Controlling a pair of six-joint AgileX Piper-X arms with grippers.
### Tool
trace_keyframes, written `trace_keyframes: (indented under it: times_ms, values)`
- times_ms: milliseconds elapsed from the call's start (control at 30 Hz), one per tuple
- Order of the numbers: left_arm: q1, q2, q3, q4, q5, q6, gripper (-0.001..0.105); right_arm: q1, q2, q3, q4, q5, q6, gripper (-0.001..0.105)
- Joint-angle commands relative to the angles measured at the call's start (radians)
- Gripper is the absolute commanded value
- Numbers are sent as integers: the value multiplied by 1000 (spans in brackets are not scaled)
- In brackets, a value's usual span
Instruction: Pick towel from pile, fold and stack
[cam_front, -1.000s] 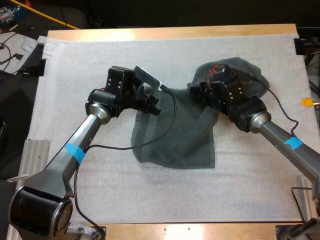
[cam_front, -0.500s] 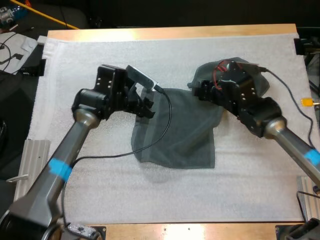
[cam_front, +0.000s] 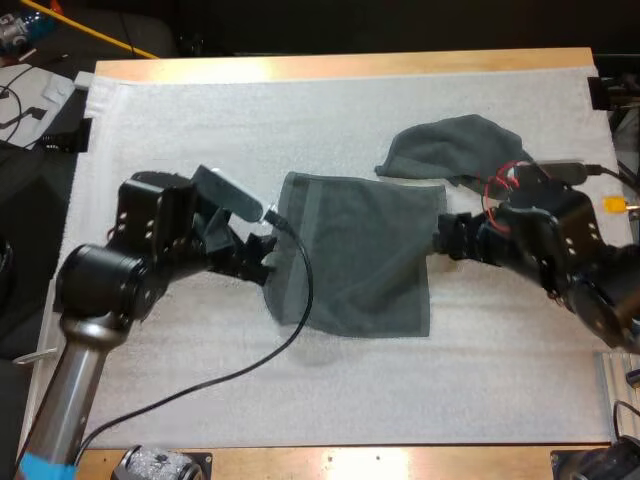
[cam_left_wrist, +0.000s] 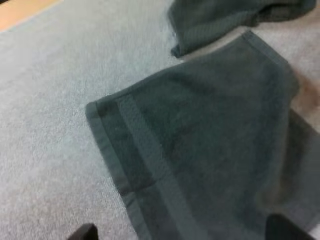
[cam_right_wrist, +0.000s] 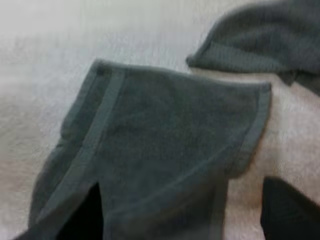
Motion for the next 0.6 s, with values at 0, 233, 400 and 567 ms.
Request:
trace_keyframes:
  times_ms: [0,233,400,567]
  values:
    - [-5,-62,-2,61,5,-25,63,19,-63,-5,80,-4,-14,64]
    - [-3,-158,-6,161,8,-26,63,5,-155,-2,187,-7,5,64]
    - [-2,-221,3,247,20,-41,63,6,-234,-2,291,-24,20,64]
    - [-2,-279,70,294,45,-52,63,6,-290,19,366,-48,32,64]
